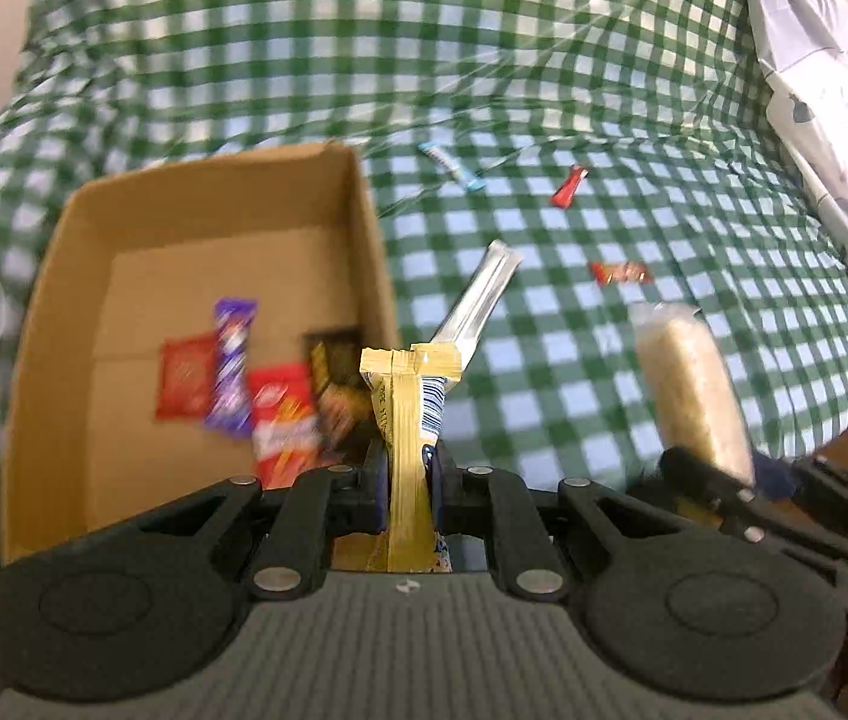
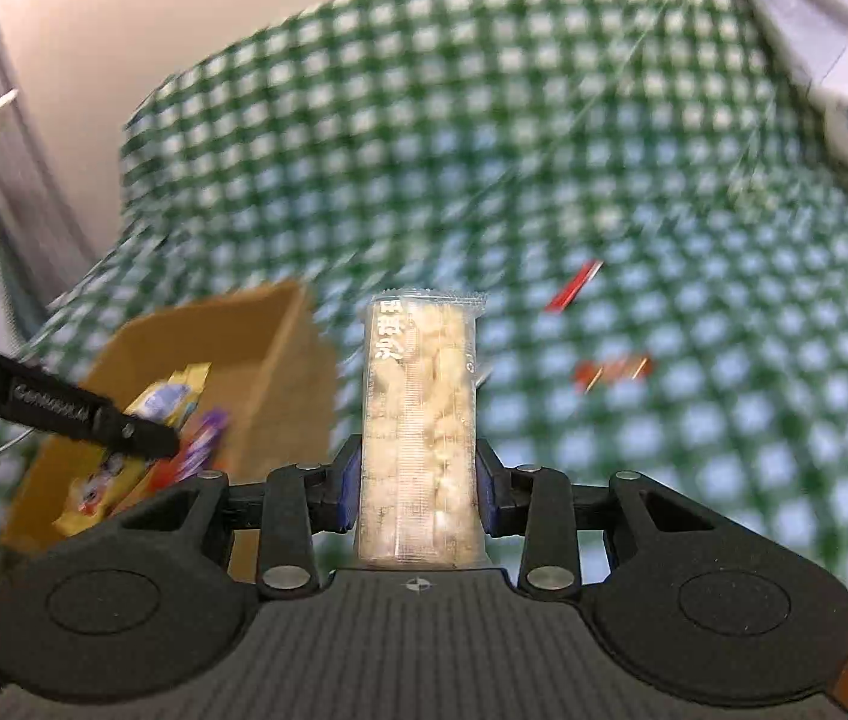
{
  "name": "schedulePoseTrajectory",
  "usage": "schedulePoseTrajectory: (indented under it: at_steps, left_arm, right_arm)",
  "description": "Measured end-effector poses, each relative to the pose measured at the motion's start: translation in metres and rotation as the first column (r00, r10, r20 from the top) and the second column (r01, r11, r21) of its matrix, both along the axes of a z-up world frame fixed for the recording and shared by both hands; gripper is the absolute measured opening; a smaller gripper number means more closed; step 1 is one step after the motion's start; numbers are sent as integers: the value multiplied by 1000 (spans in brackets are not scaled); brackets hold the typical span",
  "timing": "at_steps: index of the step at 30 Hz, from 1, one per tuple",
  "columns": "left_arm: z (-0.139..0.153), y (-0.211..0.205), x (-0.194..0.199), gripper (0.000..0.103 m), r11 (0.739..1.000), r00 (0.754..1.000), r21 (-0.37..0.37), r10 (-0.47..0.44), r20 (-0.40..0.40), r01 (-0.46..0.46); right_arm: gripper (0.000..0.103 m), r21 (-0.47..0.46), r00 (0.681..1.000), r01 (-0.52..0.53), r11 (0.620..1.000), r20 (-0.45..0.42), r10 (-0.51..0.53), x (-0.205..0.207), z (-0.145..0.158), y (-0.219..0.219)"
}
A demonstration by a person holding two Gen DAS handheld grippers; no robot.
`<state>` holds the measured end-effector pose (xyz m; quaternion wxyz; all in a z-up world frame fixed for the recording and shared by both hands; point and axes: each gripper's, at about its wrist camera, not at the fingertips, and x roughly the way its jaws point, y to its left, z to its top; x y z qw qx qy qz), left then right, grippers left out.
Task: Organize snacks
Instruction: 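Carry the yellow bar and rice-cracker packet over the box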
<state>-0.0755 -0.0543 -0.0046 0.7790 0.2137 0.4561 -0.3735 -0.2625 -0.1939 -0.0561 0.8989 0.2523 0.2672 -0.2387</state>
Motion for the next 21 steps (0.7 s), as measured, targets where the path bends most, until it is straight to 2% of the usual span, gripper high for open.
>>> schedulePoseTrajectory:
  at_steps: [4,9,14,21]
  left_arm:
    - [5,46,-20,14,1000,999,-8,19,46,-19]
    - [9,96,-43,14,998,997,-38,42,59,-39]
    - [19,121,-53,14,994,996,-92,68,62,-62]
    - [28,138,-64,14,990,996,-135,53,66,-43]
  right_arm:
    - [38,31,999,-44,999,-23,44,-2,3,48]
    - [38,-12,994,-104,995,-24,103,0,15,96]
    - [38,-93,991,-135,987,-14,134,-7,32,129]
    - [38,-164,987,-160,973,-23,158,-12,47,156]
